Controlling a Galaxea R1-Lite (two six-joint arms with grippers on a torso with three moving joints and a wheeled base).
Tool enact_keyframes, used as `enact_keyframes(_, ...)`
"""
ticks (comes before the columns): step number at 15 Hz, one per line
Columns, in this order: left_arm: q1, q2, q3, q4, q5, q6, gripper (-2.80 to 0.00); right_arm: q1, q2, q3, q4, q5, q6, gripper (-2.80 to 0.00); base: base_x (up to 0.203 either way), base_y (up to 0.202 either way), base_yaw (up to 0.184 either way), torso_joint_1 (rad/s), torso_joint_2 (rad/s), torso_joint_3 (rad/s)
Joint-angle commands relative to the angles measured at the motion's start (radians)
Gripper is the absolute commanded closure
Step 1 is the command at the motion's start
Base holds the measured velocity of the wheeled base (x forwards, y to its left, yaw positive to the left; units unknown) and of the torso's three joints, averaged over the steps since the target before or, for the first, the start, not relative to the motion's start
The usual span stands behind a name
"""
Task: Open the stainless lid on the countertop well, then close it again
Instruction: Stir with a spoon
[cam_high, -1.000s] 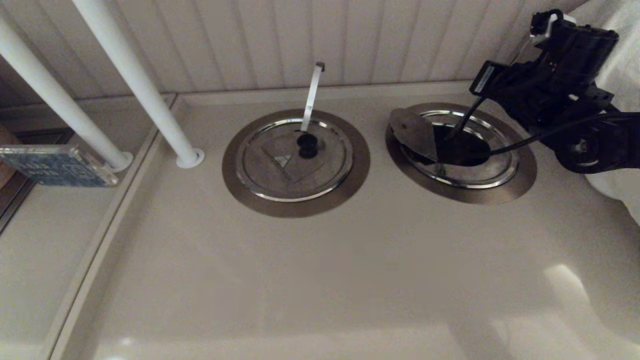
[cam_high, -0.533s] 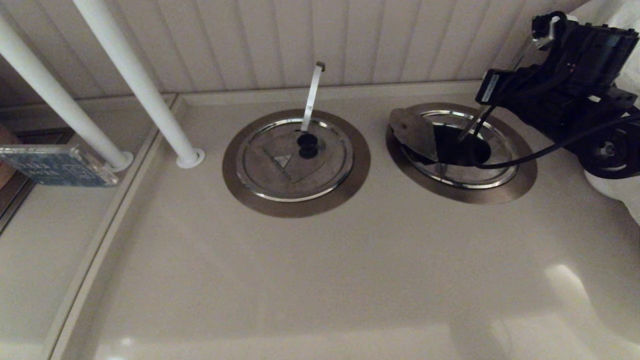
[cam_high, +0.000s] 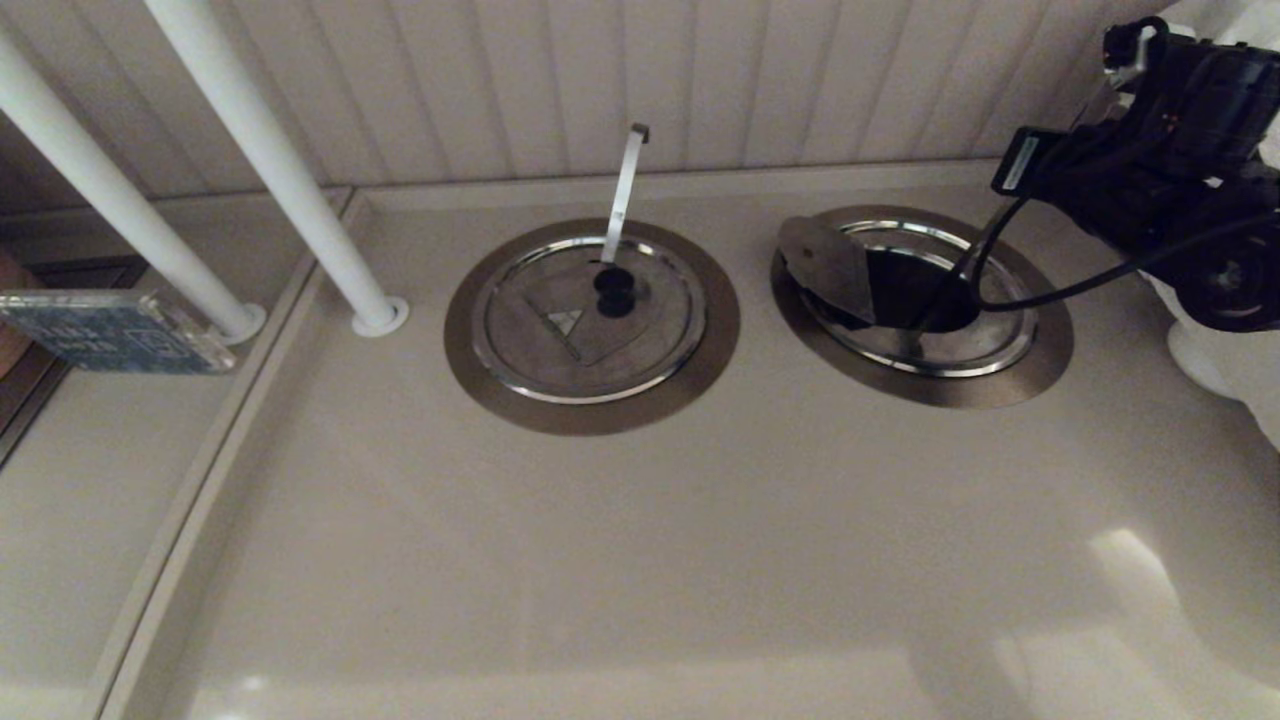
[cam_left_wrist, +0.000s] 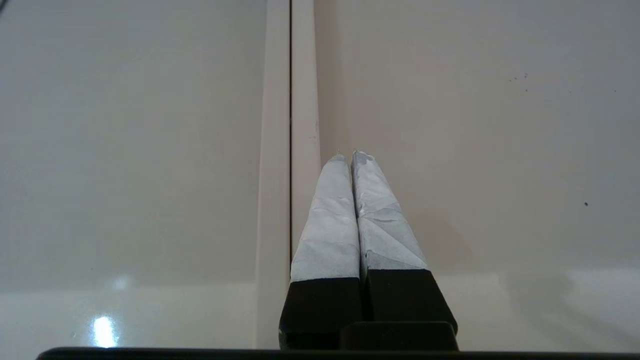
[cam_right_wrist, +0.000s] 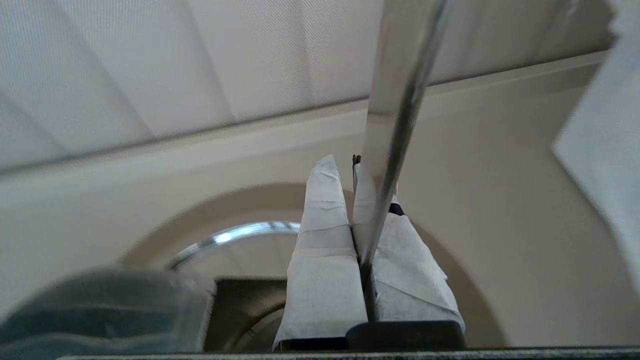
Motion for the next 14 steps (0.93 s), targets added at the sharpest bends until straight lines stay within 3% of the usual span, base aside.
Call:
enact_keyframes(1,0.000,-0.002,0.000,0.000,0.000,0.000,0.00,0.006,0.054,-0.054,-0.004,-0.015,0.034,0.00,0.000,0.000,0.000,0.000,0.00,0.000)
enact_keyframes(4,0.000,-0.002,0.000,0.000,0.000,-0.001,0.00,0.031,0.082,-0.107,-0.002,-0.062,0.072,0.00,0.000,0.000,0.000,0.000,0.00,0.000)
enact_keyframes(9,0.000,-0.002,0.000,0.000,0.000,0.000,0.00,0.089,0.020,-0.066,0.001,-0.064,0.122,0.00,0.000,0.000,0.000,0.000,0.00,0.000)
enact_keyframes(14,0.000,-0.002,-0.001,0.000,0.000,0.000,0.00,0.103,-0.079,0.006,0.003,-0.050,0.106,0.00,0.000,0.000,0.000,0.000,0.00,0.000)
